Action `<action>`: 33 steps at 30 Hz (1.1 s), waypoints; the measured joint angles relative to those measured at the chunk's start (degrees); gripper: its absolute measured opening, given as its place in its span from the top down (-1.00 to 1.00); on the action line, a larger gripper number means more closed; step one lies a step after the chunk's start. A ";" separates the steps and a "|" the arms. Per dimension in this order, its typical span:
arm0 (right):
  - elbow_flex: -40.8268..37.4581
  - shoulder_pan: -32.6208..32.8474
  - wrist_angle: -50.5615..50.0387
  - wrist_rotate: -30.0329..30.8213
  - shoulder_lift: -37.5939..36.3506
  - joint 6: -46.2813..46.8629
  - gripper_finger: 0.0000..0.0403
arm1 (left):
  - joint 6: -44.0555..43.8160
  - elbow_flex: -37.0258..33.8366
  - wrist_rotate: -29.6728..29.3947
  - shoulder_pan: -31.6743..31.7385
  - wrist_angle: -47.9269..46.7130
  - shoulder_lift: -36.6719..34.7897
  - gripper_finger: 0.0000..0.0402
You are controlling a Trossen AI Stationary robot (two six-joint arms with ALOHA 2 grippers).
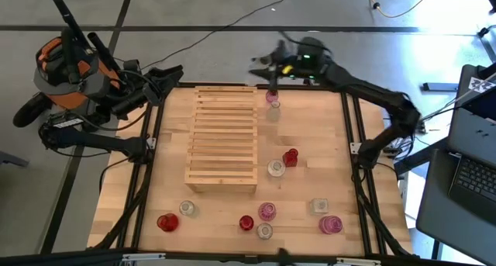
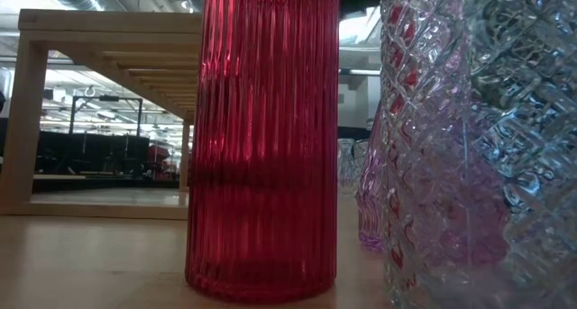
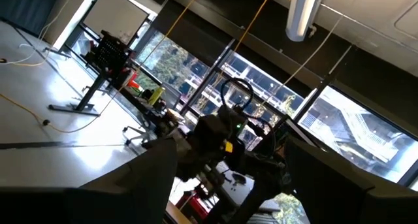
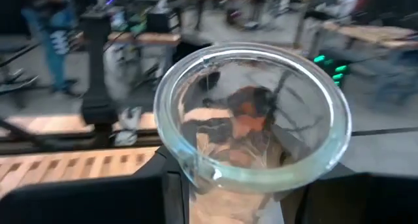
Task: Sort vases onto shelf
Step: Put the transparent vase on the shelf
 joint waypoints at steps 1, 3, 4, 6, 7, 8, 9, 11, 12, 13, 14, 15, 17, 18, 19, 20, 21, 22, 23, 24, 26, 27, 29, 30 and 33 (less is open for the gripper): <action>2.91 0.55 -2.16 -0.61 2.31 -0.69 0.41 | -0.32 0.00 0.06 -0.01 -0.01 0.00 -0.37; 8.75 1.42 -5.27 -1.83 6.77 -1.86 0.41 | -1.12 0.01 0.08 -0.02 -0.16 -0.01 -0.37; 11.71 1.83 -6.79 -2.39 8.96 -2.22 0.41 | -1.25 0.01 0.09 -0.02 -0.29 -0.01 -0.37; 17.32 2.27 -9.11 -4.07 13.21 -3.26 0.41 | -1.29 0.00 0.09 0.00 -0.46 -0.01 -0.37; 20.05 2.58 -9.84 -4.64 15.27 -3.47 0.41 | -1.31 0.00 0.12 0.00 -0.47 -0.01 -0.37; 22.67 2.59 -11.05 -5.37 17.14 -3.51 0.41 | -1.32 0.01 0.17 -0.02 -0.53 -0.01 -0.37; 25.18 2.84 -11.89 -6.03 19.00 -3.51 0.41 | -1.33 -0.01 0.18 0.00 -0.62 -0.01 -0.37; 29.77 2.86 -12.99 -7.11 22.54 -3.53 0.41 | -1.35 -0.01 0.19 0.00 -0.66 -0.01 -0.37; 31.79 2.88 -13.60 -7.48 24.13 -3.52 0.41 | -1.37 0.01 0.19 0.00 -0.70 -0.01 -0.37; 33.77 2.90 -14.11 -7.98 25.70 -3.53 0.41 | -1.37 -0.01 0.19 0.00 -0.72 -0.01 -0.37; 35.52 2.89 -14.19 -8.33 27.10 -3.51 0.41 | -1.39 0.01 0.21 -0.02 -0.78 -0.01 -0.37; 37.13 2.87 -14.31 -8.54 28.45 -3.51 0.41 | -1.40 0.00 0.21 0.00 -0.85 -0.01 -0.37; 40.16 2.85 -14.04 -8.61 30.85 -3.51 0.41 | -1.42 0.01 0.19 0.00 -0.90 -0.01 -0.37; 41.41 2.85 -14.16 -8.91 31.93 -3.52 0.41 | -1.41 0.01 0.19 -0.01 -0.92 -0.01 -0.37; 42.79 2.97 -14.09 -9.27 33.15 -3.53 0.41 | -1.41 0.01 0.19 0.00 -0.94 -0.01 -0.37; 44.00 3.14 -13.84 -9.74 34.23 -3.53 0.41 | -1.41 0.01 0.20 -0.02 -0.99 -0.01 -0.37; 44.75 3.15 -13.94 -10.23 35.02 -3.54 0.41 | -1.40 -0.01 0.19 -0.01 -1.09 -0.01 -0.37; 45.28 3.36 -14.06 -10.53 35.78 -3.55 0.41 | -1.42 0.01 0.19 0.00 -1.14 -0.01 -0.37; 45.68 3.72 -13.80 -10.42 36.48 -3.63 0.41 | -1.40 -0.01 0.19 0.00 -1.14 -0.01 -0.37; 45.99 4.06 -13.71 -10.33 37.04 -4.07 0.41 | -1.40 0.01 0.19 -0.02 -1.14 -0.01 -0.37; 46.24 4.85 -13.82 -10.50 38.05 -4.84 0.41 | -1.40 0.01 0.19 -0.02 -1.21 -0.01 -0.37; 46.27 5.22 -13.58 -10.45 38.41 -5.04 0.41 | -1.40 0.00 0.19 -0.01 -1.32 -0.02 -0.37; 46.27 5.90 -13.66 -10.08 39.17 -5.91 0.41 | -1.42 -0.01 0.19 0.00 -1.57 -0.01 -0.37; 46.27 6.31 -13.86 -9.84 39.32 -6.46 0.41 | -1.40 0.00 0.19 -0.02 -1.55 -0.01 -0.37; 46.25 7.16 -14.32 -7.70 39.36 -8.18 0.41 | -1.40 0.00 0.19 0.00 -1.55 -0.02 -0.37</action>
